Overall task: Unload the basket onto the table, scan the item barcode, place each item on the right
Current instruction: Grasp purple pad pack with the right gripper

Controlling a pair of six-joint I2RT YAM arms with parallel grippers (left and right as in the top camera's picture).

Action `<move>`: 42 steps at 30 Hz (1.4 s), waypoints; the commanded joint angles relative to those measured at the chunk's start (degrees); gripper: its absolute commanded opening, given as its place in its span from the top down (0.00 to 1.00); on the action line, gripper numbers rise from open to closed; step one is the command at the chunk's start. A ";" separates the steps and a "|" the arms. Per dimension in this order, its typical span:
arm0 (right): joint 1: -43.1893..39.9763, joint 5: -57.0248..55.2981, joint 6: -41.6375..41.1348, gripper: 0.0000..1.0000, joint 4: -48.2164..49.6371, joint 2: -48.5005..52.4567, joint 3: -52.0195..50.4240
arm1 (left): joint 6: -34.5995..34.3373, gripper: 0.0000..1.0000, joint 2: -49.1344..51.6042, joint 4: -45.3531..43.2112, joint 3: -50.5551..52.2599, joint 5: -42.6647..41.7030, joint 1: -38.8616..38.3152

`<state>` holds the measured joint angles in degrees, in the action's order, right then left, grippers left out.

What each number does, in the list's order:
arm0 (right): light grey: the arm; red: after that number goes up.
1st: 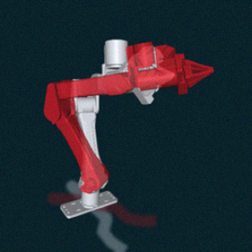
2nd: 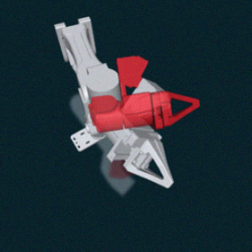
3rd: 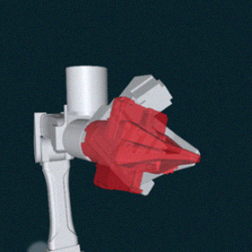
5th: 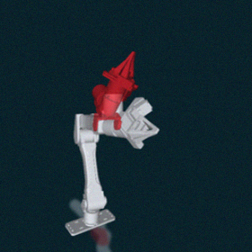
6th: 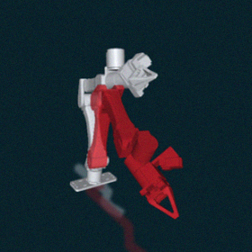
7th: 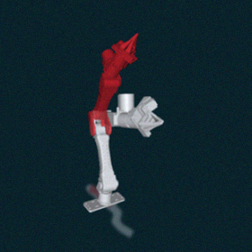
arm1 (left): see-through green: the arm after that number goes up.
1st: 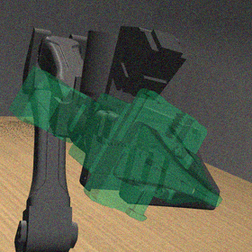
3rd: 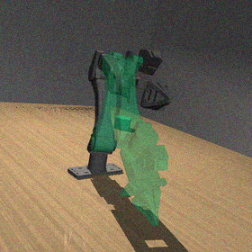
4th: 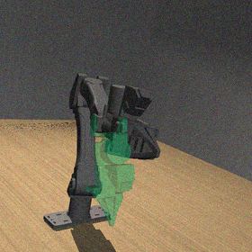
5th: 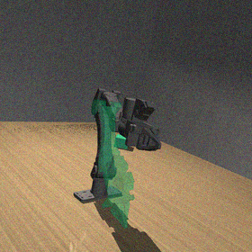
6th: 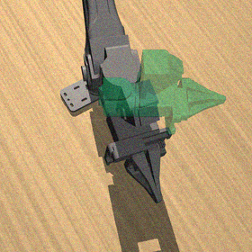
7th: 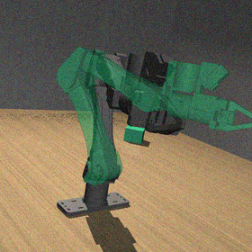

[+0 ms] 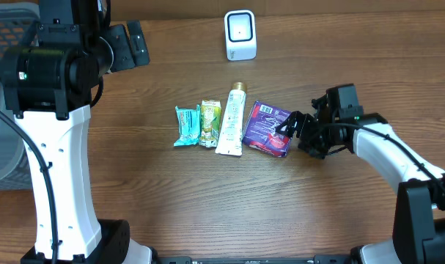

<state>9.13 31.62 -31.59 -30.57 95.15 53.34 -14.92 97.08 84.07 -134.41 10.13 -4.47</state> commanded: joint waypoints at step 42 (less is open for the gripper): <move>-6.80 -5.95 24.81 0.08 -19.10 0.24 12.74 | -0.96 0.01 0.74 -0.07 -0.66 0.79 0.04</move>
<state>4.43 24.77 -1.67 -49.69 95.22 65.67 -14.92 97.41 84.09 -134.41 10.15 -4.45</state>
